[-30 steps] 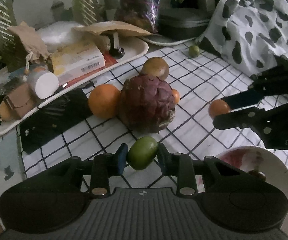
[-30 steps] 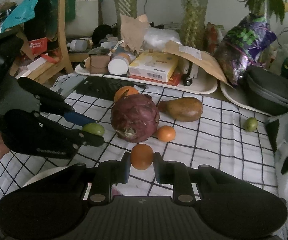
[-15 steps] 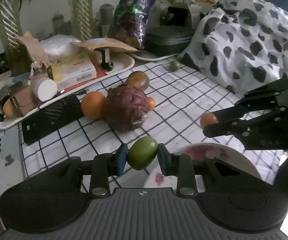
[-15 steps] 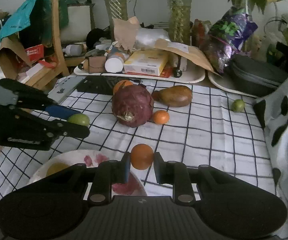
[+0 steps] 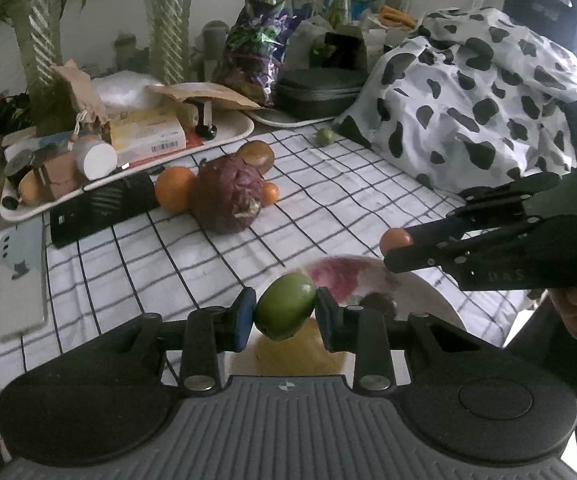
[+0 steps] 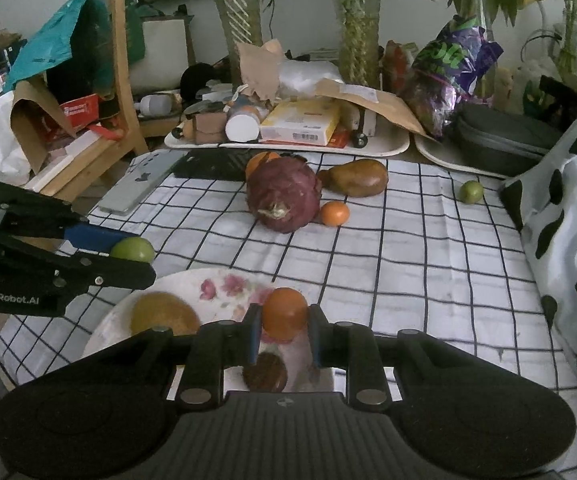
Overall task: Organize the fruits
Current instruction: 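Carry the lime and tangerine onto the white plate and open both tools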
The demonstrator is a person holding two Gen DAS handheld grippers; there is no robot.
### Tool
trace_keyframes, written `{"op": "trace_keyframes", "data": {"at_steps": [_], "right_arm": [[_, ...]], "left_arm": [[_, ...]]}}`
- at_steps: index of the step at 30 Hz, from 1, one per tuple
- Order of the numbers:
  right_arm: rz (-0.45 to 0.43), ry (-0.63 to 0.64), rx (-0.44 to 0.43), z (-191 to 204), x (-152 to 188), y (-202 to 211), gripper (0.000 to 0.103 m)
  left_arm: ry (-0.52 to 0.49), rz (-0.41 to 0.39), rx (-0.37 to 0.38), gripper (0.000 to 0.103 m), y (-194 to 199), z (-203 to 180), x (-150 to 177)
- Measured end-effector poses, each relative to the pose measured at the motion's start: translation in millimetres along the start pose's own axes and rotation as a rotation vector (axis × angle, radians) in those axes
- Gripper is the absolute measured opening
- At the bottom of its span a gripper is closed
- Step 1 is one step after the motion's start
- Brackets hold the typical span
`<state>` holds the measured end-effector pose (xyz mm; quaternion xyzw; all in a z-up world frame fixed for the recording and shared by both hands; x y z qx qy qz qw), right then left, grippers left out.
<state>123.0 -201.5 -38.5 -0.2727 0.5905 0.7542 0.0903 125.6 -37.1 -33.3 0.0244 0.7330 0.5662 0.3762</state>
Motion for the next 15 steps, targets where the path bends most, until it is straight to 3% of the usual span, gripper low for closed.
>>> {"op": "trace_keyframes", "data": {"at_steps": [6,15], "right_arm": [[0.010,-0.016,-0.007,6,16,10,0.025],[0.093,-0.023,-0.008,16,39,9,0.025]], "left_arm": [[0.008,0.009,0.008,0.032,6,-13,17],[0.008,0.070,0.009,0.032,5,-26,45]]}}
Point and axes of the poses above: each gripper's, at about its wrist camera, not at the fingertips, and y roughly against the way its jaws point, z to its left, x to its underside, the point moved 4 cm from there along -y, roughly the way its jaws point, and after that the axes turned 12 degrees about z, right-handed, at the moved point
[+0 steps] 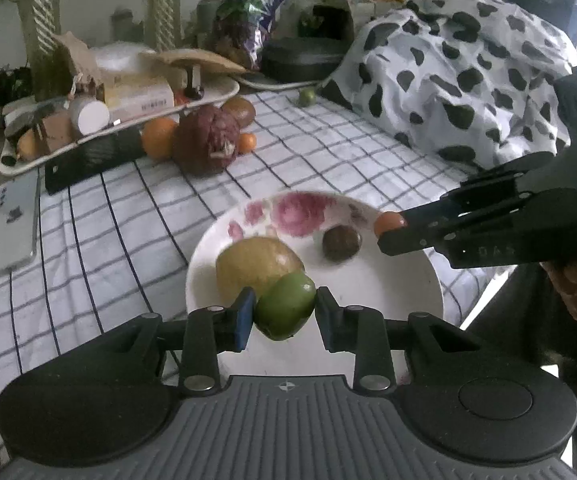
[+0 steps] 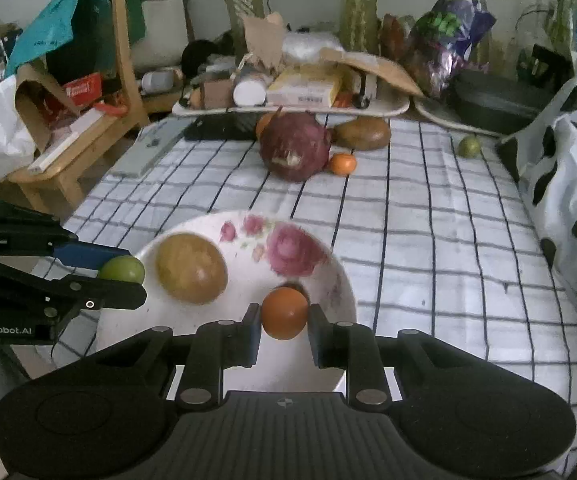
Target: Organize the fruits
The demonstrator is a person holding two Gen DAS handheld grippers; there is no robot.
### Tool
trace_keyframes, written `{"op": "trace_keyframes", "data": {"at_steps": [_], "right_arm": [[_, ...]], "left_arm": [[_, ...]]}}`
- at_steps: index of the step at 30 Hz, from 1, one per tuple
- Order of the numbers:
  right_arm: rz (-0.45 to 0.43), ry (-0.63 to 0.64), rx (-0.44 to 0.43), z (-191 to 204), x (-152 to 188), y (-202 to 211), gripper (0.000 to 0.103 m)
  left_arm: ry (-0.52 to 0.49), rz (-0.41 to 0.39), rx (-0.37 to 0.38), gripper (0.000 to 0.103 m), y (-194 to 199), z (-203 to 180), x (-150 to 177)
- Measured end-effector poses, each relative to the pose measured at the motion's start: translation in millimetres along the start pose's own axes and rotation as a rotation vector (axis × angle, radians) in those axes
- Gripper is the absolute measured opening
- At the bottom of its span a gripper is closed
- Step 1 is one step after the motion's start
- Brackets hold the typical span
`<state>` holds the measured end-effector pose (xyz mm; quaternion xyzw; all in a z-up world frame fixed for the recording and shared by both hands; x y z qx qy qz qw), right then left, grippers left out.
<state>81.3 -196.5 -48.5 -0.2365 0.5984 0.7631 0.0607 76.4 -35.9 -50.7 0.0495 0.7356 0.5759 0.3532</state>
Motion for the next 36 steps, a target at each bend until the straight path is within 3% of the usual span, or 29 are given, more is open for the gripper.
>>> {"op": "trace_keyframes", "data": {"at_steps": [16,26,27,28,30,32,36], "right_arm": [[0.138,0.100,0.026,16,16,-23,0.026],[0.153,0.110,0.045,17,17,-26,0.027],[0.150,0.109,0.044,17,17,-25,0.036],[0.141,0.111,0.047,17,16,-23,0.050],[0.119,0.115,0.053,18,15,-19,0.062],[0.106,0.112,0.049,17,14,-17,0.068],[0.091,0.113,0.055,17,13,-14,0.077]], "left_arm": [[-0.051,0.147,-0.024,0.032,-29,-7,11],[-0.041,0.189,-0.077,0.032,-35,-1,9],[-0.042,0.188,-0.076,0.032,-35,-1,9],[-0.044,0.188,-0.076,0.035,-35,-1,9],[-0.052,0.183,-0.060,0.051,-33,-3,9],[-0.069,0.170,-0.059,0.067,-31,-6,8],[-0.085,0.169,-0.075,0.067,-32,-8,7]]}}
Point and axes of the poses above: each gripper's, at about its wrist camera, not at the fingertips, and y roughly against the way its jaws point, z to its left, x to its underside, the point moved 4 cm from there along -y, roughly the way its jaws point, and after that the axes turned 12 degrees about z, right-handed, at the moved point
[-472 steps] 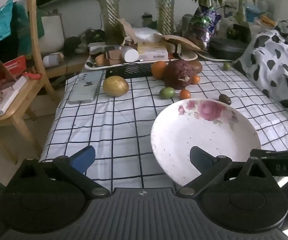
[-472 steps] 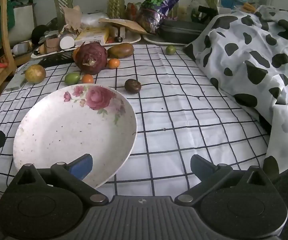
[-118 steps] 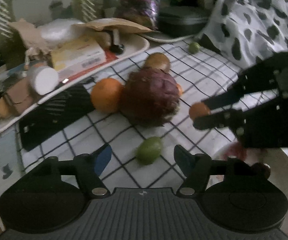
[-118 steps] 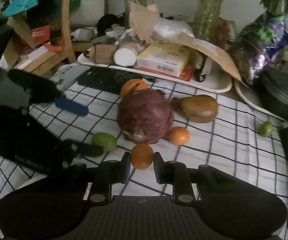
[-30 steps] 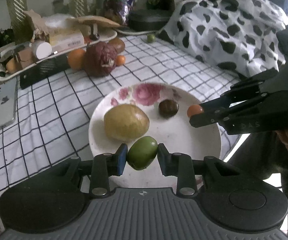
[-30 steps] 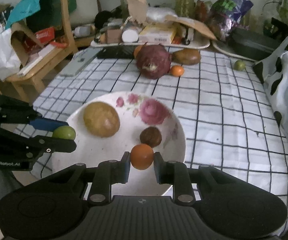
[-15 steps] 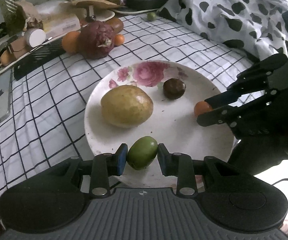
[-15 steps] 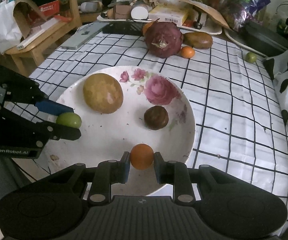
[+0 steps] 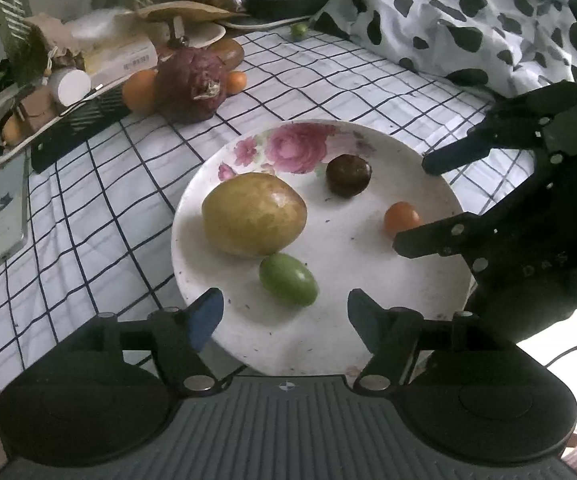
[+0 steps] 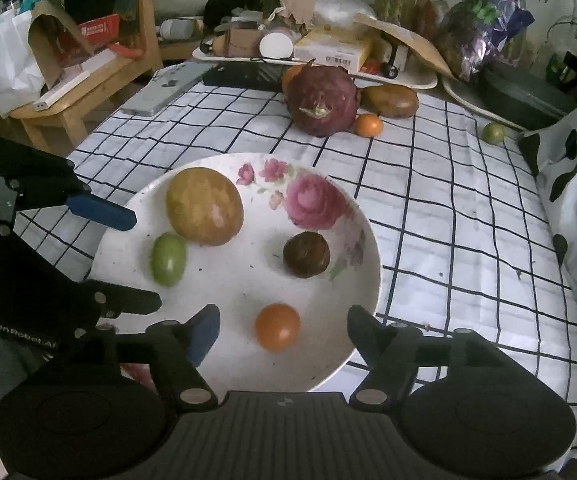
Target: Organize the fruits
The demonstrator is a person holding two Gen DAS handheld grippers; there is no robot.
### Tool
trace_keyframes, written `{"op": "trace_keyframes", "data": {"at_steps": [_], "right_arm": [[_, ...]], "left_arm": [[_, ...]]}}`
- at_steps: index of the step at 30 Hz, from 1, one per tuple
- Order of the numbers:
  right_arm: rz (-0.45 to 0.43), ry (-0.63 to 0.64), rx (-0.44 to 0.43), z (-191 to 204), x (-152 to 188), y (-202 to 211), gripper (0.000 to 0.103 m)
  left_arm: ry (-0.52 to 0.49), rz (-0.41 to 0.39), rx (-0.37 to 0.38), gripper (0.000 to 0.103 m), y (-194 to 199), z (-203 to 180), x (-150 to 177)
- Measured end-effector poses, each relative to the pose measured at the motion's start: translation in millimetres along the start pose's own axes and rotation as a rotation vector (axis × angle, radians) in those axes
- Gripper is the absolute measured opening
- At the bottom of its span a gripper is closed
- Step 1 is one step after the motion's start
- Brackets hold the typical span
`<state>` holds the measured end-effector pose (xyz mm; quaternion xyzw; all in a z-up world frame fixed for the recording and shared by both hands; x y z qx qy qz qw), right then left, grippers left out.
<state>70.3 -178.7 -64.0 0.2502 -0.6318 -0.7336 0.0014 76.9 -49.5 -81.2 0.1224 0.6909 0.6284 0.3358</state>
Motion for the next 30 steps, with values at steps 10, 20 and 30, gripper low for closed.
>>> {"op": "trace_keyframes", "data": {"at_steps": [10,20,30], "right_arm": [[-0.106,-0.062,0.064,-12,-7,14,0.103],[-0.174,-0.131,0.116,-25,-10,24,0.103],[-0.189,-0.183,0.132,-34,-11,27,0.103]], "left_arm": [[0.034,-0.028,-0.016,0.068,6,5,-3],[0.117,-0.167,-0.028,0.068,28,16,-10],[0.181,-0.260,-0.083,0.072,40,25,-14]]}}
Point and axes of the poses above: each gripper's, at about its wrist camera, not at the fingertips, and y roughly against the way its jaws point, z to its left, x to its underside, the point moved 4 cm from there along -y, roughly the way its jaws point, and after that the axes turned 12 degrees about z, right-handed, at the moved point
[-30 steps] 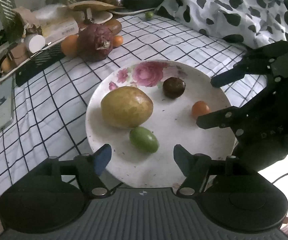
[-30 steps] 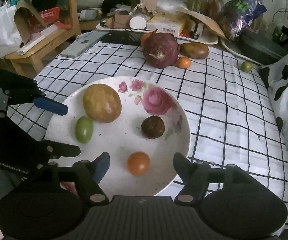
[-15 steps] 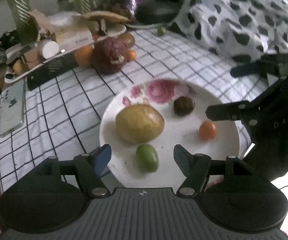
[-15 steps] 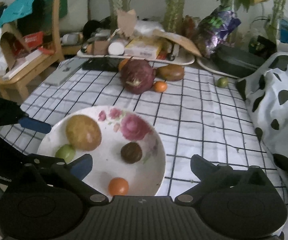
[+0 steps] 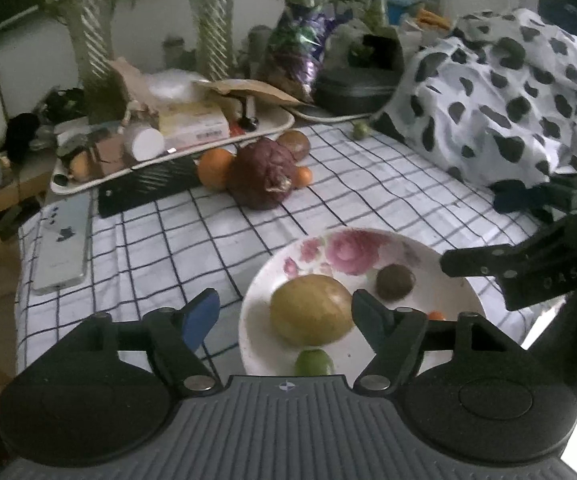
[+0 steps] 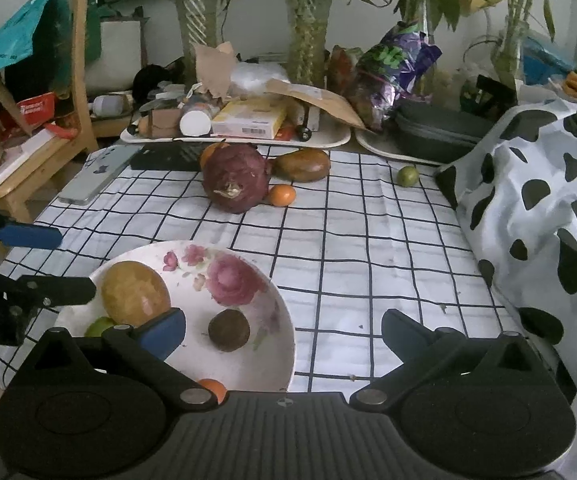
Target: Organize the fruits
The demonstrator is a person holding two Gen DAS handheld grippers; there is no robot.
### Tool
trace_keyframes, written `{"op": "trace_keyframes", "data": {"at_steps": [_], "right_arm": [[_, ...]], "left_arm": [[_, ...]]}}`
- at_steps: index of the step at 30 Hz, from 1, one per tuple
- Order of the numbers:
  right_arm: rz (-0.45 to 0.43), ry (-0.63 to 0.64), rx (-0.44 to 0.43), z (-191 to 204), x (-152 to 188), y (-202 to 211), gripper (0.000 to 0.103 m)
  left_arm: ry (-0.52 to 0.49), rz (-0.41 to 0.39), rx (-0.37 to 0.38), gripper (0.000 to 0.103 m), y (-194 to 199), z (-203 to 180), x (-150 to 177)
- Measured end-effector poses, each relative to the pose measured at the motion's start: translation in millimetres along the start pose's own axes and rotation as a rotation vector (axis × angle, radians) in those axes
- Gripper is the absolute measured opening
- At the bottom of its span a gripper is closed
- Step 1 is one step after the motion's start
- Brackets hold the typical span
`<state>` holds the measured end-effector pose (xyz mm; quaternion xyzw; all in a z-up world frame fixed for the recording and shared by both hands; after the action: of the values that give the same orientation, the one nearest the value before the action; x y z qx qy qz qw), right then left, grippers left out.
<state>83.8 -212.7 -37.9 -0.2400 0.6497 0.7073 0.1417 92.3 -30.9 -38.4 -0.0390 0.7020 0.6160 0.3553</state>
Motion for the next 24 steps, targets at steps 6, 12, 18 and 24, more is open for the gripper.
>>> {"op": "trace_keyframes", "data": {"at_steps": [6,12,18,24], "right_arm": [[0.000,-0.047,0.026,-7,-1,-2,0.103],[0.004,-0.077,0.049,-15,-9,-11,0.103],[0.008,-0.085,0.021,-17,-18,-19,0.103],[-0.013,-0.042,0.047,-14,-30,-24,0.103]], "left_arm": [[0.040,-0.031,0.009,0.073,4,7,-5],[0.074,-0.039,0.003,0.078,-1,14,-15],[0.042,-0.025,-0.013,0.078,-13,18,-23],[0.037,-0.017,-0.025,0.078,-25,24,-34]]}}
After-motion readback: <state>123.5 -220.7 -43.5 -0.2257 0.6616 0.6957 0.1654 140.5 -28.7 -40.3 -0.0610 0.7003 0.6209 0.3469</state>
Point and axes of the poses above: each gripper's, at about its wrist camera, not at the fingertips, and y roughly against the way its jaws point, z to its left, x to its underside, the point moved 4 cm from there along -y, roughly the way its jaws point, and after that the axes turned 12 degrees about z, right-handed, at the moved point
